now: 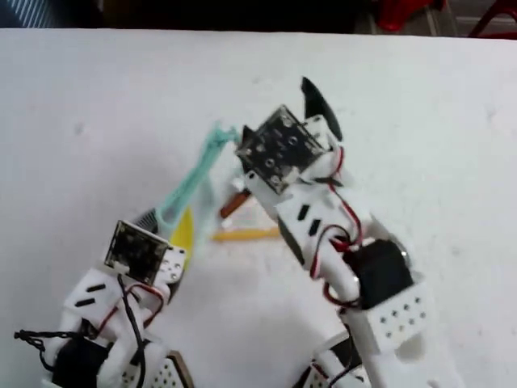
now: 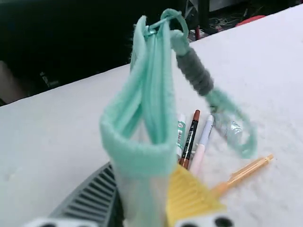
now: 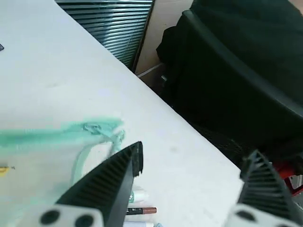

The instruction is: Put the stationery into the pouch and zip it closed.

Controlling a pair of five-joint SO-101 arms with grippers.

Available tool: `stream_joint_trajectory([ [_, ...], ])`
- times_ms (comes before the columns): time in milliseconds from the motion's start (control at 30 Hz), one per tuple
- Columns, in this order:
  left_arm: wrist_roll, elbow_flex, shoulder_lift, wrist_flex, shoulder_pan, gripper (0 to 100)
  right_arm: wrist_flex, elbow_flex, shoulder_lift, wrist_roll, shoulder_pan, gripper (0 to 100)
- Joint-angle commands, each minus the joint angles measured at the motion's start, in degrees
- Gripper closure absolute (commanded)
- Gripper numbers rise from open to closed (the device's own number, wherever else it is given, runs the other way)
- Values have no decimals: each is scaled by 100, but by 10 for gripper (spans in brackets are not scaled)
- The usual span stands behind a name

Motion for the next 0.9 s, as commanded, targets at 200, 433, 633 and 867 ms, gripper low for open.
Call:
stream_joint_trajectory([
  [200,0,211,-22,-580,-356,977,1033,-202,-418,536,330,712],
  [433,0,220,-22,-580,-382,977,1930,97,101,1512,391,842],
  [633,-44,202,-22,-580,-391,976,2378,545,514,1565,444,929],
  [867,220,114,-22,-369,-752,770,1692,1486,945,1565,435,882],
])
